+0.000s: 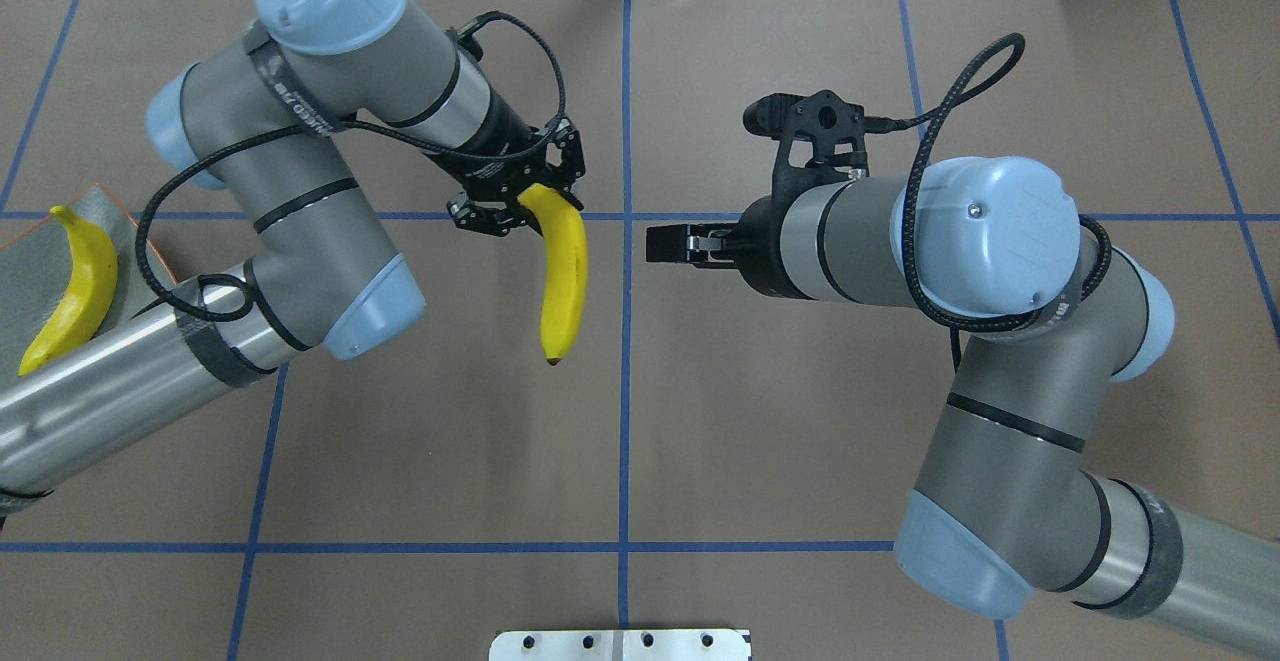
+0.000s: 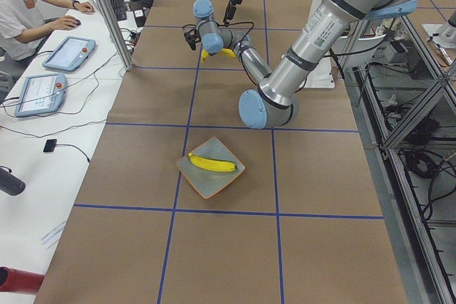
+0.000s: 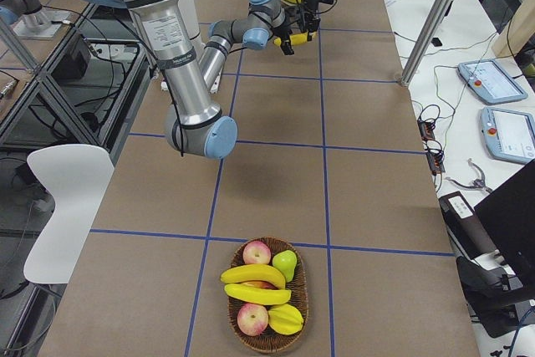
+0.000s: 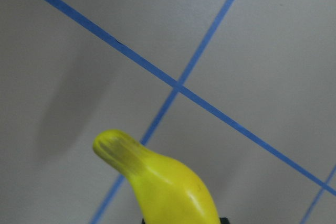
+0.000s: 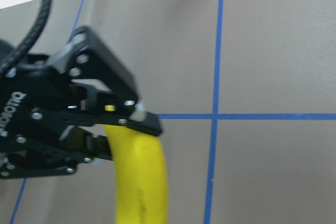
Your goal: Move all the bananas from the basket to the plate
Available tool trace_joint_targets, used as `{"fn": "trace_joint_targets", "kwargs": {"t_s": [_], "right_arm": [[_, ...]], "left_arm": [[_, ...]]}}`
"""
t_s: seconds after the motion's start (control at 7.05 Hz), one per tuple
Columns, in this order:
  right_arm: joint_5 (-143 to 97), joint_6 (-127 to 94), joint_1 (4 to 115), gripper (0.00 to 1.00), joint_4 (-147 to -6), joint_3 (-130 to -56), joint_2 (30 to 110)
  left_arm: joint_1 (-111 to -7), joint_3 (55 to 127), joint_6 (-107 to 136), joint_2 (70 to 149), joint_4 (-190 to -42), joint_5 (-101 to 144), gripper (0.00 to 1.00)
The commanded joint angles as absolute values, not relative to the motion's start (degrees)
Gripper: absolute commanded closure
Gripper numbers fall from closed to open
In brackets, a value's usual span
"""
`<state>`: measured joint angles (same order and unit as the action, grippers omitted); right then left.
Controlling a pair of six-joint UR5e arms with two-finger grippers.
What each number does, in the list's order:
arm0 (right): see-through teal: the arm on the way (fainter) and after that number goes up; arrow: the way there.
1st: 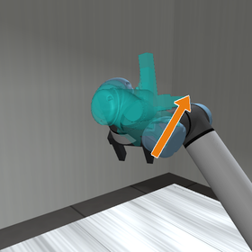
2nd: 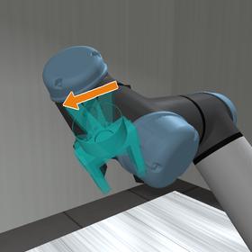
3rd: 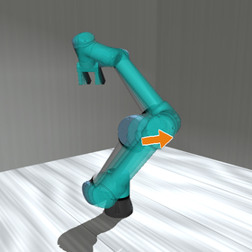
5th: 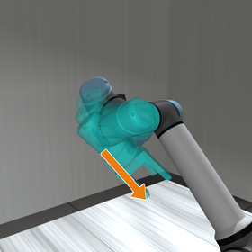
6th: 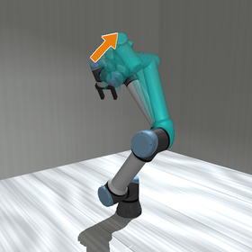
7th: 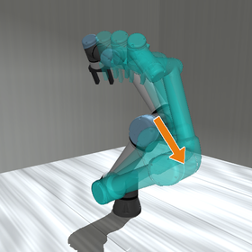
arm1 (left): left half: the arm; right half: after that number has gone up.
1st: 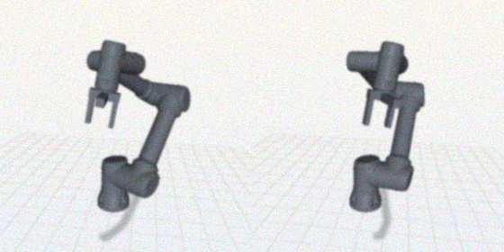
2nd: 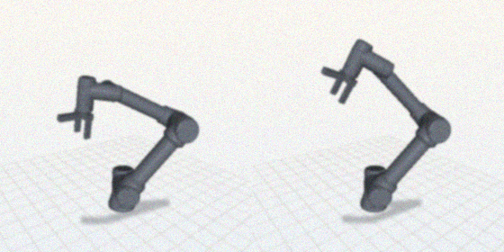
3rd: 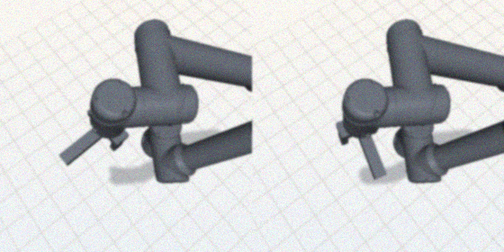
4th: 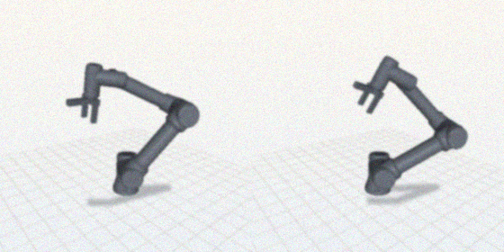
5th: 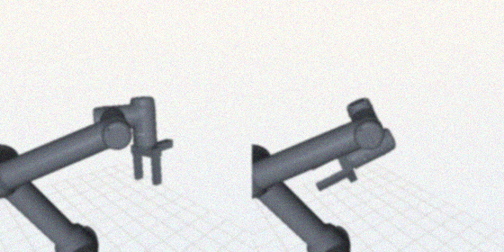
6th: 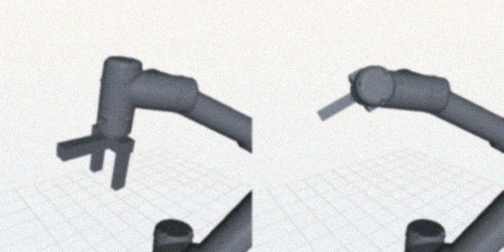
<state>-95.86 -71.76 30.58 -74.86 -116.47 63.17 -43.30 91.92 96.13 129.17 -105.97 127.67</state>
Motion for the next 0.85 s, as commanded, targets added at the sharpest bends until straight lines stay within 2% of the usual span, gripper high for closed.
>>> {"fn": "trace_joint_targets", "kwargs": {"t_s": [0.0, 0.28, 0.57, 0.71], "right_arm": [[-95.5, -71.7, 30.8, 0.0, -74.6, -116.4, 65.8], [-96.1, -71.5, 31.7, 0.0, -74.5, -116.1, 68.3], [-95.9, -71.2, 31.9, 0.0, -74.5, -115.9, 68.7], [-95.8, -71.2, 31.8, 0.0, -74.4, -115.5, 68.6]], "left_arm": [[-44.8, 101.8, 76.5, 123.5, -83.7, 125.0, 1.0], [-43.9, 111.0, 63.0, 118.2, -68.6, 114.0, 1.0], [-42.5, 112.4, 55.6, 115.2, -57.4, 101.6, 1.0], [-42.3, 111.8, 55.4, 112.1, -57.3, 100.6, 1.0]]}}
